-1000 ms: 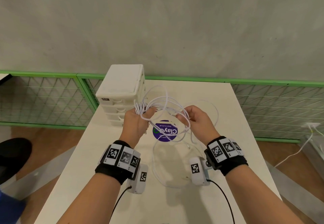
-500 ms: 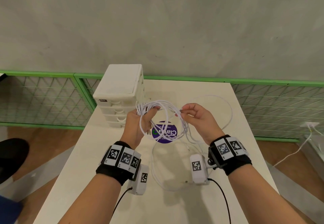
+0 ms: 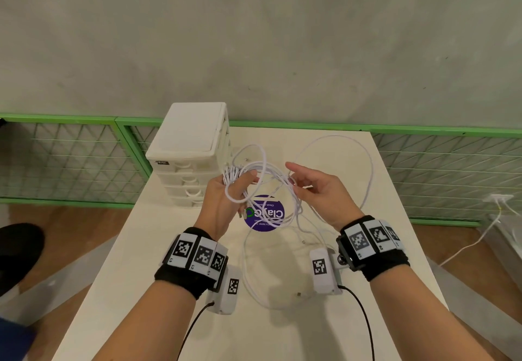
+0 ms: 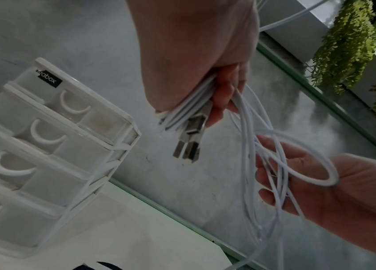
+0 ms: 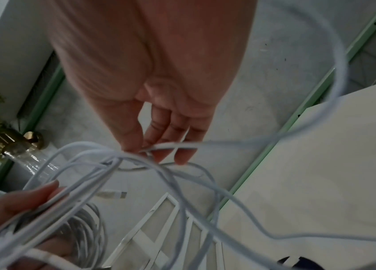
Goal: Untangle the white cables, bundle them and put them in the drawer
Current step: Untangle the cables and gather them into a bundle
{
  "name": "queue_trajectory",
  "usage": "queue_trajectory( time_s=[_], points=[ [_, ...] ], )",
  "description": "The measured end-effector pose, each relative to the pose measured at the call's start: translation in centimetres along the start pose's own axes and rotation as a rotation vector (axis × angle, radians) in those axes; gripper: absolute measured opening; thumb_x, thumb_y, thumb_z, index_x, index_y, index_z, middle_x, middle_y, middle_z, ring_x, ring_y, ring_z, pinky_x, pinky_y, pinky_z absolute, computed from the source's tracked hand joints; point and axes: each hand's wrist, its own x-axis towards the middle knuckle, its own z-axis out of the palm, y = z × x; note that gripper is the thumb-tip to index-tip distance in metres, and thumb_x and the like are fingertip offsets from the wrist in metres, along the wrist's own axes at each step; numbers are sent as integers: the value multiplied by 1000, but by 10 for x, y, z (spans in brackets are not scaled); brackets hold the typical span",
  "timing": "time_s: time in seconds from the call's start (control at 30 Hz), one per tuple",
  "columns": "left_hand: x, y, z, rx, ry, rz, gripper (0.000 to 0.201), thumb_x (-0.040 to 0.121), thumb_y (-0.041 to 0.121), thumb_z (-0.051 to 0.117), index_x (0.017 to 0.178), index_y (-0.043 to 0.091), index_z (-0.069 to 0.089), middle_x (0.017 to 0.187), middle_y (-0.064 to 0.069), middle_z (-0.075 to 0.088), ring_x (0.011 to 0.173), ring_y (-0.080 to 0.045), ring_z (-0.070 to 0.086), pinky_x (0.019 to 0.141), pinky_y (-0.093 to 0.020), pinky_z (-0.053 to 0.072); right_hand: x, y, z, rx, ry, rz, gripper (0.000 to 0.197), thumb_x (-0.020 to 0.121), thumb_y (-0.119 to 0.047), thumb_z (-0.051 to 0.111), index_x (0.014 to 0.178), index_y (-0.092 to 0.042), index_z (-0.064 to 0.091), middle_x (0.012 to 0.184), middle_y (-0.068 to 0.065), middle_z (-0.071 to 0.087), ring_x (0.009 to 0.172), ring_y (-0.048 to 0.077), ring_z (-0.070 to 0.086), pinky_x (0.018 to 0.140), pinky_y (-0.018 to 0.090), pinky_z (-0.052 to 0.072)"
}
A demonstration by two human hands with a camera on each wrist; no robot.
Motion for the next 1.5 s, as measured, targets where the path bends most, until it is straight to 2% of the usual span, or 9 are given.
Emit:
queue_trajectory(
  time_s=[0.2,0.37,0.67,0.9,1.03,1.13,1.27,1.37,1.5],
  points=[
    [-1,-1,-2,-56,-4,0,29,91,15,60,94,-14,64,42,3,43,37,-12,37,39,-21,34,-1,-4,-1,9,-112,73,64,85,9,57,137,-23,43,93,-4,54,64,6,56,69,17,50],
    [3,-2,-3,-158,28,-5,13,90,13,60,91,13,73,65,-10,58,40,-17,41,37,-23,35,1,-5,-1,25,5,2,43,85,7,60,111,-28,63,90,-3,62,67,18,66,66,18,52],
    [-3,-2,-2,-136,-51,26,24,93,9,57,92,23,76,50,2,45,53,-25,38,43,-26,32,0,-9,-1,-61,125,-15,21,84,-6,65,90,-26,63,84,4,66,60,21,62,55,15,45],
    [-8,-2,0,-72,-54,6,23,92,5,54,101,16,73,47,-1,41,41,-15,35,43,-27,33,0,-10,-8,-278,115,40,21,87,-11,61,97,-26,71,79,0,67,66,19,61,65,24,47],
    [-10,-1,-4,-50,-44,-13,15,91,3,55,95,-1,69,41,0,43,35,-12,39,38,-23,35,-3,-15,-19,-310,181,24,17,86,-12,63,94,-23,73,81,1,68,69,21,61,74,28,49],
    [-12,3,-11,-58,-5,1,9,92,3,56,86,3,64,43,6,54,36,-6,50,37,-19,43,-8,-12,-33,-361,185,26,15,85,-13,63,93,-22,73,80,3,65,69,16,51,70,22,42],
    [-10,7,-20,-46,102,-6,21,90,12,59,72,10,69,36,1,39,31,-13,37,33,-21,33,-14,-4,-49,-299,181,81,8,87,-21,64,90,-22,71,67,-3,57,62,9,46,64,20,39],
    [-9,7,-25,-43,152,-1,22,90,15,58,72,10,69,36,1,38,31,-12,37,33,-18,30,-18,4,-61,-301,261,84,9,86,-25,65,88,-19,71,57,-6,47,52,4,38,53,13,32],
    [-8,3,-28,-47,164,-13,25,91,19,59,69,10,68,38,0,39,31,-12,37,34,-16,28,-23,16,-77,-325,404,61,9,87,-20,63,92,-21,70,57,-7,47,52,5,41,55,12,34]
  ],
)
